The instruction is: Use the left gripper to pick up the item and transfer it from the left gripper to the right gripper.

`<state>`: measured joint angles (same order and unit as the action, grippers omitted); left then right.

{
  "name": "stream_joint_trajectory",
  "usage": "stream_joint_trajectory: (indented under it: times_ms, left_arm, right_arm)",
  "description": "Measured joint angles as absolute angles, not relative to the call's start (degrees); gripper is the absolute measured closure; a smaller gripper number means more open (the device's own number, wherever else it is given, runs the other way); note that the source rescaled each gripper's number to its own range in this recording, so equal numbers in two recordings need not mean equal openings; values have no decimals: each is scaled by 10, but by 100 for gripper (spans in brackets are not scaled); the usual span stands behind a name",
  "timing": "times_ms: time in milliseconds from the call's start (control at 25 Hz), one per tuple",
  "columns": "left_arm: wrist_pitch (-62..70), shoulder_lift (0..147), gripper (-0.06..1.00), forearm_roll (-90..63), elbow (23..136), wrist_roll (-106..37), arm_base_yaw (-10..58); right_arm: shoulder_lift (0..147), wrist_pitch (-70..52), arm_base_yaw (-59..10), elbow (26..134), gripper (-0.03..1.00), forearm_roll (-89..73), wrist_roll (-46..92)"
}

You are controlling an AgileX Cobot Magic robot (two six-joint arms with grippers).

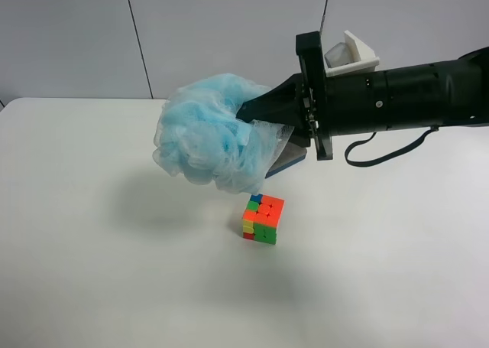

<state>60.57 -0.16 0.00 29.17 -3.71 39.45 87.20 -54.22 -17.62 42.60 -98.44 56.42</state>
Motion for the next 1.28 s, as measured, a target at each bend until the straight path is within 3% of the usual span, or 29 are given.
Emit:
stream_joint_trajectory:
  times_ms: [480,1040,1280]
  left_arm:
    - [606,-2,-6,0,292,-37,373]
    - [606,-2,-6,0,292,-36,122]
    - [606,-2,-6,0,292,-36,40]
  right_arm:
    - [872,-516,-176,450,95,-890,537]
    - [872,-548,-177,709,96,-329,152]
    - [872,-608,-176,770,96,-154,73]
